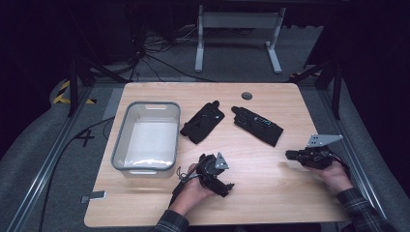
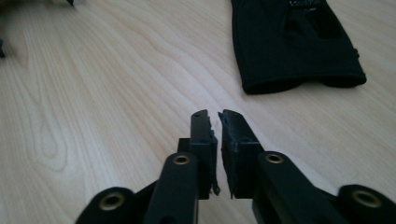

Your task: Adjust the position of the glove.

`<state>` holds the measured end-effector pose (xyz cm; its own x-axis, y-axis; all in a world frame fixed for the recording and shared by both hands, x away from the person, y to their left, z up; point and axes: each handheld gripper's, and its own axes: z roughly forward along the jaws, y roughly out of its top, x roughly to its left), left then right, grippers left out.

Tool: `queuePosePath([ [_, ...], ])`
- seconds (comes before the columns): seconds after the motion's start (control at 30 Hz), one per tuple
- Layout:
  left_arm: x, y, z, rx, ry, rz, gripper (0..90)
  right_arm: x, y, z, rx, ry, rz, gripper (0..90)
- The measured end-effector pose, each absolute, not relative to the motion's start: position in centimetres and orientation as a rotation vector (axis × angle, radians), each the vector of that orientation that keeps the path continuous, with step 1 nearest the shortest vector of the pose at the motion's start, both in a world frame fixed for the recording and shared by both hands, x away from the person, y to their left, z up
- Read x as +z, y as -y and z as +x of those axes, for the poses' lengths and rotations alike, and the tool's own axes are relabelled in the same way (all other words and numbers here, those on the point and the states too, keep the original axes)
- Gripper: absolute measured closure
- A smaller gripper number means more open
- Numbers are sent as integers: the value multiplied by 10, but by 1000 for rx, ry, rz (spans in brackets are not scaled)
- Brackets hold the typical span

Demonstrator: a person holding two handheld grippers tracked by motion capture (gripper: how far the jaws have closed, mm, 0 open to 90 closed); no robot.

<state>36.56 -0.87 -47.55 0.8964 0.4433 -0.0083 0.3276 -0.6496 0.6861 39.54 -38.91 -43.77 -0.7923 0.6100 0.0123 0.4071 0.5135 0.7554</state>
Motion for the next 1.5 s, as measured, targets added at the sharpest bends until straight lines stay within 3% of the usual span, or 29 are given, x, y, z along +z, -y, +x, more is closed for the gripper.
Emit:
queuePosePath([
  [0.87,-475,9,366,206,-549,2331,0,-440,364,465,1096,-2475,879,900],
  [1.5,-475,9,365,206,-550,2331,0,-453,359,470,1032,-2530,873,900],
])
